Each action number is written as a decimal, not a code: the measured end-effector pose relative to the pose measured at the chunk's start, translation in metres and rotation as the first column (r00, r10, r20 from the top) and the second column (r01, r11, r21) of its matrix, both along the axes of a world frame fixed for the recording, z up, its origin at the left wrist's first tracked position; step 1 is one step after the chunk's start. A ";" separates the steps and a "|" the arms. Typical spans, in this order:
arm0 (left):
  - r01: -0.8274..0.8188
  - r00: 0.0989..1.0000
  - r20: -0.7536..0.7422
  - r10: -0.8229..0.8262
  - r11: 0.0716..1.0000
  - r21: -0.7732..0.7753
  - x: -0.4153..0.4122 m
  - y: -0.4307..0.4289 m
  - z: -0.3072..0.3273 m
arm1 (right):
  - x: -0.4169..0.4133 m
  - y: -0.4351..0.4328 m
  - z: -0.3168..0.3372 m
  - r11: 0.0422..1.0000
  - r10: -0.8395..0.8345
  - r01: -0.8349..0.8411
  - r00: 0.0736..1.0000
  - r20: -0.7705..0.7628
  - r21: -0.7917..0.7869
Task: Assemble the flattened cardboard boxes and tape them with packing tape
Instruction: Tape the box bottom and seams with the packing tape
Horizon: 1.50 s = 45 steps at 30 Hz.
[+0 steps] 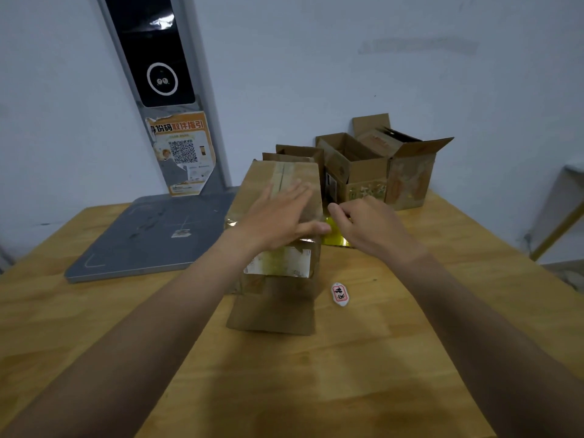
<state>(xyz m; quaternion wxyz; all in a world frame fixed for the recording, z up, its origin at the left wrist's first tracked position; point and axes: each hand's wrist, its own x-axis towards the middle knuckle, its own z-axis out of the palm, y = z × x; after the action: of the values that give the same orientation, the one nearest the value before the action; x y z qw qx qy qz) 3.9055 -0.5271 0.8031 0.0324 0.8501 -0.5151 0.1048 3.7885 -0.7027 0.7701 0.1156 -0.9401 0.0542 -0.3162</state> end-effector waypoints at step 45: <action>-0.435 0.782 -0.623 0.029 0.740 -0.512 0.041 0.089 -0.074 | 0.001 -0.002 -0.018 0.980 0.122 -0.122 0.992 0.009 0.156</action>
<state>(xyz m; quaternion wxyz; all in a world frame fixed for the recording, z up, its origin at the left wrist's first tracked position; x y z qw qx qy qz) 3.9465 -0.4382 0.7287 0.4559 0.8387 -0.2977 0.0120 3.7899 -0.7045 0.7518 0.2081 -0.9298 0.0212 -0.3029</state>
